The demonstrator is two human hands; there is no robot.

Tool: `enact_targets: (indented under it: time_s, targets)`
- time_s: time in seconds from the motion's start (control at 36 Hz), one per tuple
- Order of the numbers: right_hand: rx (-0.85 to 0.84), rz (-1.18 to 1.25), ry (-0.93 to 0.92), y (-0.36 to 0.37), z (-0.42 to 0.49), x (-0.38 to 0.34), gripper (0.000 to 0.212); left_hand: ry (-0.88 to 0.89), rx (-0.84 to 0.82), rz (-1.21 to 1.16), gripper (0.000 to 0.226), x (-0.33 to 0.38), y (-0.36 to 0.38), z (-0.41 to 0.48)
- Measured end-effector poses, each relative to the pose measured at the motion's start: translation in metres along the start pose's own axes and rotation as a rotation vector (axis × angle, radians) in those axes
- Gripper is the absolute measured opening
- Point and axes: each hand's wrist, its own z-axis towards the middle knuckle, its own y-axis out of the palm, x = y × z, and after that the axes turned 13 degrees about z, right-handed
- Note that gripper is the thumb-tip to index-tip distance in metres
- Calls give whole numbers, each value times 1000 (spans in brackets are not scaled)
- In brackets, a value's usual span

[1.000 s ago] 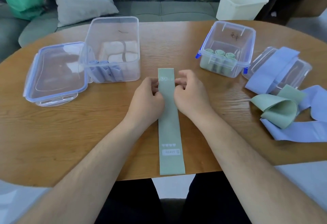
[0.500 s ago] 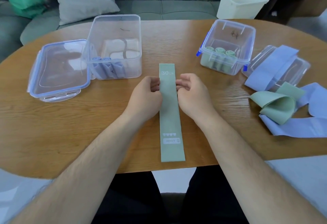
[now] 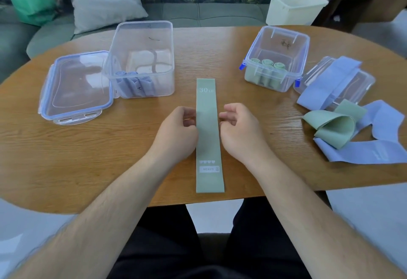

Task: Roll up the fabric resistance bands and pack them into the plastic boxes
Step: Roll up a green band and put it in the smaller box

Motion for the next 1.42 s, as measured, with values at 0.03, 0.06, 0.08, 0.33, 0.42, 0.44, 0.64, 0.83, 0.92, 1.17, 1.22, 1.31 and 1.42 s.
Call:
enact_targets:
  time_s: [0.03,0.06,0.08,0.33,0.42,0.44,0.64,0.83,0.92,1.17,1.22,1.31,1.42]
  targets:
    - [-7,-9,1,0,-3,0,41,-1,-7,-6,36,-1,-1,-2]
    - [-16,-16,-2,0,-5,0,41,-3,-16,-17,35,-2,-2,-5]
    - [-27,-16,-5,1,-6,1,41,-6,-25,-31,34,-3,-2,-7]
    - [-65,30,11,-3,-27,4,37,-26,-30,-61,40,-10,-3,-26]
    - [-98,38,5,-2,-33,4,41,-26,-58,-71,41,-8,-4,-29]
    - [-97,50,6,-3,-34,3,40,-29,-49,-72,40,-7,-4,-29]
    - [-75,44,53,-12,-51,8,43,-80,-84,-27,37,-16,-7,-44]
    - [-109,89,39,-8,-52,4,38,-77,-75,-42,42,-10,-5,-48]
    - [-78,58,52,-14,-54,8,39,-66,-87,9,38,-13,-9,-53]
    - [-111,109,20,-12,-67,12,34,-60,-96,-47,39,-18,-1,-64]
    - [-102,115,26,-15,-69,12,34,-60,-89,-29,39,-18,-3,-65]
    - [-80,53,48,-19,-74,12,39,-63,-80,-10,40,-21,-8,-67]
    - [-127,24,44,-15,-83,11,38,-67,-133,-29,40,-24,-7,-73]
